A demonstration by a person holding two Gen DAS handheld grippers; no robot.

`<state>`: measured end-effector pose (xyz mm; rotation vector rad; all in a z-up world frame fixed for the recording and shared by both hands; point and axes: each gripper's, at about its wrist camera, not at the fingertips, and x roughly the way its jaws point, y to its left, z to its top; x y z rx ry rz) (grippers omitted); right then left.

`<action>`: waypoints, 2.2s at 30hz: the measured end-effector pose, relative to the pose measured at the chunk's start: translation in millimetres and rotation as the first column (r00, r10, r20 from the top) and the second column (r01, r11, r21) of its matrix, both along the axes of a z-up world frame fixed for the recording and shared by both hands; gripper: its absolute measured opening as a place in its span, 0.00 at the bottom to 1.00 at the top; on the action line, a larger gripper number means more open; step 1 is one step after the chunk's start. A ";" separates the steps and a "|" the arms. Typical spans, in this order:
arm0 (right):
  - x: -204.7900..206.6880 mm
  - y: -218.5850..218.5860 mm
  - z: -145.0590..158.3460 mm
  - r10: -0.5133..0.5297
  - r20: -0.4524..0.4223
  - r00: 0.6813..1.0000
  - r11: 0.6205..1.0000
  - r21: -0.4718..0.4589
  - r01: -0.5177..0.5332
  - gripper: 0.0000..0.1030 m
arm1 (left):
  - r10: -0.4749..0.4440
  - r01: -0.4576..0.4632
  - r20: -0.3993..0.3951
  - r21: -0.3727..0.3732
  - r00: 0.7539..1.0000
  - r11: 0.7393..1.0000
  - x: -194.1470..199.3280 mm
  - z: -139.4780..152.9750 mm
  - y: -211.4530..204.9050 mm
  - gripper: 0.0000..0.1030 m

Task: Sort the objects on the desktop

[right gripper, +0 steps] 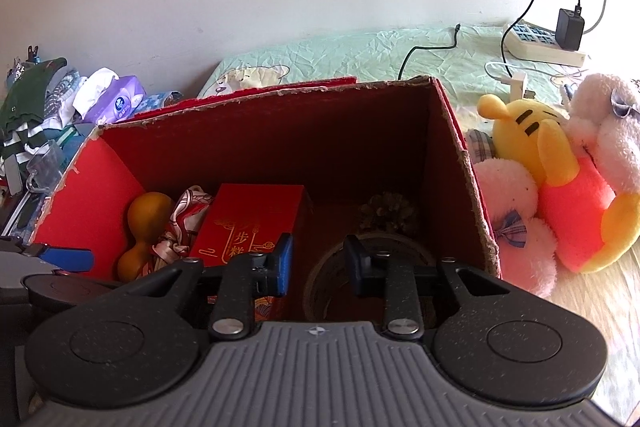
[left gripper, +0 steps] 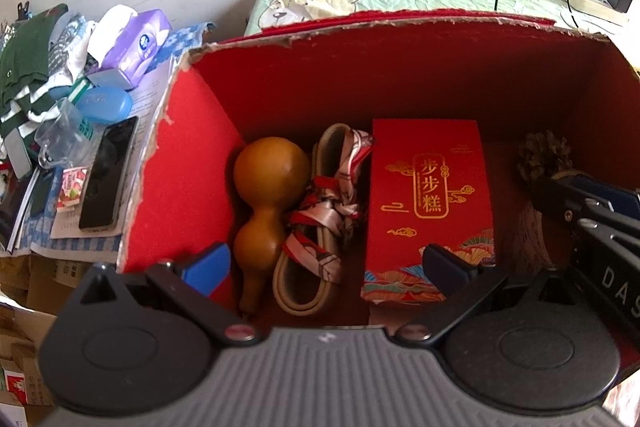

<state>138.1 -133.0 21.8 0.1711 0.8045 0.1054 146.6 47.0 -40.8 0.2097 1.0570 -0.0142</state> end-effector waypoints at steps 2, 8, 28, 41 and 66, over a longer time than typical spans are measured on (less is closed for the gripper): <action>0.1 0.1 0.2 0.000 0.001 1.000 1.000 -0.004 0.000 0.30 | -0.003 0.003 0.001 -0.001 1.000 1.000 0.3 0.0 -0.1 0.99; -1.2 1.8 0.9 0.000 0.014 1.000 1.000 -0.018 0.000 0.30 | -0.013 0.013 0.021 0.004 1.000 1.000 -2.4 0.8 -2.4 0.99; -3.0 2.7 0.5 0.014 0.022 1.000 1.000 -0.020 -0.014 0.28 | -0.059 0.057 0.058 0.026 0.997 0.998 -3.6 1.0 -6.9 0.99; -2.7 1.4 0.3 0.003 0.016 1.000 1.000 0.001 -0.003 0.26 | -0.068 0.069 0.049 -0.015 0.996 0.997 -2.3 0.2 -5.4 0.97; -4.2 -0.8 0.2 -0.004 0.024 1.000 1.000 0.008 0.003 0.26 | -0.064 0.065 0.052 -0.018 0.997 0.998 -1.9 2.0 -2.4 0.98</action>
